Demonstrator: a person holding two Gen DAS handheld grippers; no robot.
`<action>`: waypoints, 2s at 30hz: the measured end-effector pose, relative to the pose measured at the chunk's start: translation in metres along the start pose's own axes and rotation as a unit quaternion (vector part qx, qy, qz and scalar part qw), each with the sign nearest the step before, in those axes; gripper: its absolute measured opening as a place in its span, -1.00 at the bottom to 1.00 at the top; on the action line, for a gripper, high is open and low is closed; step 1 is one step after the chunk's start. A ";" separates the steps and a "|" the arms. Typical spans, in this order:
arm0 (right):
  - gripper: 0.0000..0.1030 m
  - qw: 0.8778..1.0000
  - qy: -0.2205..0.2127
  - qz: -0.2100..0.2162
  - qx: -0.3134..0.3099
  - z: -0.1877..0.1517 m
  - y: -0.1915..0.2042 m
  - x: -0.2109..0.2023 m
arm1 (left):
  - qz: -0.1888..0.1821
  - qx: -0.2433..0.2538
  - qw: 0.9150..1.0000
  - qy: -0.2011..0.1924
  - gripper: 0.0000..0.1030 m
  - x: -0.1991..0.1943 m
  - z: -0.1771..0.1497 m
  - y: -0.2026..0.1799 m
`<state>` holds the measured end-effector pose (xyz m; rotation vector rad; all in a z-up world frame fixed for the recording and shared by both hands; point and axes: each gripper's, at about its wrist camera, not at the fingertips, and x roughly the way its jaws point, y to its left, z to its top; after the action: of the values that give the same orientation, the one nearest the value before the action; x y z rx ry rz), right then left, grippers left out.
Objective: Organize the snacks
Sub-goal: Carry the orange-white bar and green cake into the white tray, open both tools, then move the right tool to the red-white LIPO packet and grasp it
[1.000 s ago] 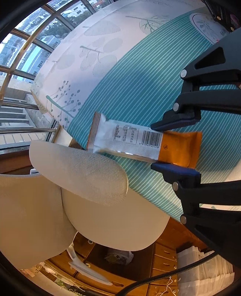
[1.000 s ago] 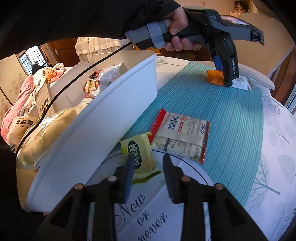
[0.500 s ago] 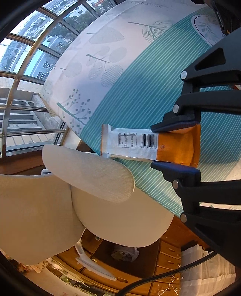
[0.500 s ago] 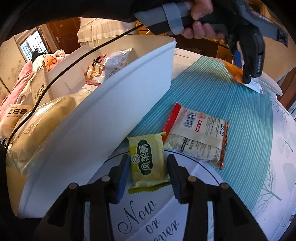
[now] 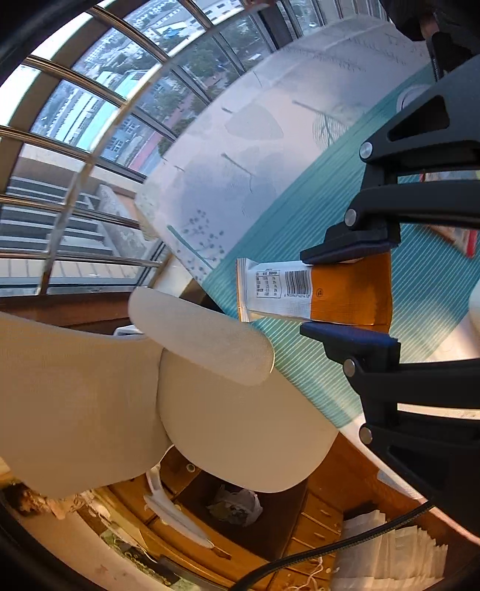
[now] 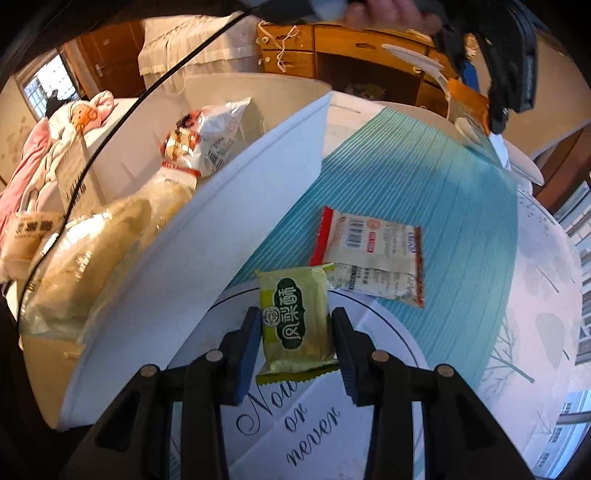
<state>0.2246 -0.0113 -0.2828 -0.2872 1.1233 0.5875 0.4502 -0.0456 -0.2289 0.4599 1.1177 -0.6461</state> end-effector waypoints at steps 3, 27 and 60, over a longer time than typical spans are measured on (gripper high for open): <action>-0.25 1.000 -0.010 -0.004 0.020 0.001 -0.002 -0.013 | -0.012 -0.015 1.000 -0.019 -0.42 -0.030 -0.005 -0.004; -0.25 0.977 -0.072 0.010 0.200 0.010 0.048 -0.092 | -0.047 -0.167 0.977 -0.123 -0.41 -0.234 -0.173 0.003; 0.05 0.879 -0.028 0.056 0.472 -0.003 0.036 -0.073 | -0.065 -0.368 0.926 -0.043 0.55 -0.206 -0.360 0.012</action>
<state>0.1792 -0.0056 -0.2154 0.6427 1.2490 0.0911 0.1570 0.2420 -0.1736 -0.2900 1.2210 -0.3132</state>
